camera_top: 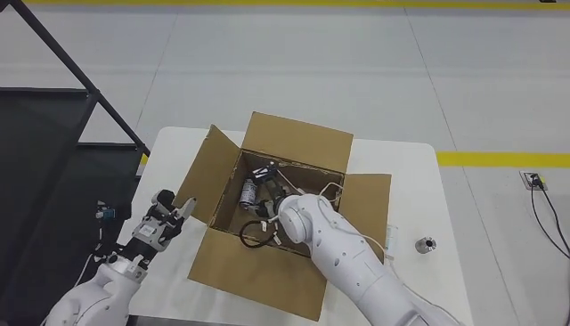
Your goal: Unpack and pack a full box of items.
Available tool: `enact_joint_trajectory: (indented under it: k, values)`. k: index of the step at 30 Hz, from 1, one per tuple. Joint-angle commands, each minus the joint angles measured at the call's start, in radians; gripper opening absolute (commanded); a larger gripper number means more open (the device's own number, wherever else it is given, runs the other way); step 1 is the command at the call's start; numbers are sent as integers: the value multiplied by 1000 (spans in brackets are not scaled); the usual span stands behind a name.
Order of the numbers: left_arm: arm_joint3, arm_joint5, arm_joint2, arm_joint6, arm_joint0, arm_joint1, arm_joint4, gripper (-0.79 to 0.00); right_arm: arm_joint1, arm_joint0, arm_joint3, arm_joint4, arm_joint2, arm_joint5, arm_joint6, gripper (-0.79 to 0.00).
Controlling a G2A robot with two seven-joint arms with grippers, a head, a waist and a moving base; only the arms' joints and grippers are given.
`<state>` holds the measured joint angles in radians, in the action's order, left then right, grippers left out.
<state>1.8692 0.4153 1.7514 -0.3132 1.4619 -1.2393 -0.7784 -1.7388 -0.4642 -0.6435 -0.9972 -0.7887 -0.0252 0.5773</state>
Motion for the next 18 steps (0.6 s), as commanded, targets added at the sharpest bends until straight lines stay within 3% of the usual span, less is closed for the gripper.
enact_joint_trajectory:
  k: [1,7,18]
  values:
    - [0,-5,-4,-9,-8,1,5,-533,3,-3,-6,-3,-7,5,7,0]
    - [15,0,-6,-2,5,6,13,-785,6,-3,-13,-14,-17,17,38,0]
    - [57,29,27,10,76,14,55,-785,-30,16,20,-82,52,36,55,0]
